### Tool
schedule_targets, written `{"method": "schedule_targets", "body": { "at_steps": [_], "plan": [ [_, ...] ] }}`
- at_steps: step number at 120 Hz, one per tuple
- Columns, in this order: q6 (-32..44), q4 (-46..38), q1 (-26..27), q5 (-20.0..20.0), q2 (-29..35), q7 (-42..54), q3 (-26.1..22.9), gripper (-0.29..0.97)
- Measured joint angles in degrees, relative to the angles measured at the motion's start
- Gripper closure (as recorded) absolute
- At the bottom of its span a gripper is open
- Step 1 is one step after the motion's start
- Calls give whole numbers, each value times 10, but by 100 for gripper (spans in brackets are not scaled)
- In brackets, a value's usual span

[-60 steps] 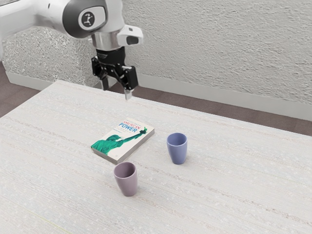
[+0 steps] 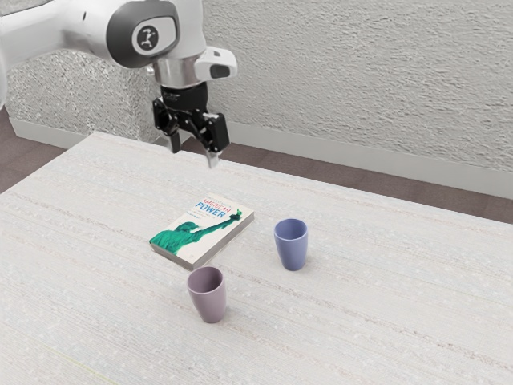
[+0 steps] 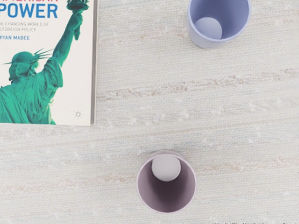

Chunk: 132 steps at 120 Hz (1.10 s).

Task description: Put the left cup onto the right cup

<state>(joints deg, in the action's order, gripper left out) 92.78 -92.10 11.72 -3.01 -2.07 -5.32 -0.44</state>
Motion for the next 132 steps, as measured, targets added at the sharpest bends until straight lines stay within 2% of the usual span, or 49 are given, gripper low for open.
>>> {"method": "schedule_targets", "body": {
  "at_steps": [80, 132],
  "plan": [
    [93, -110, -7, 46, -4, -6, -2, 0],
    [160, -184, 0, 52, -4, -27, -4, 4]
  ]
}}
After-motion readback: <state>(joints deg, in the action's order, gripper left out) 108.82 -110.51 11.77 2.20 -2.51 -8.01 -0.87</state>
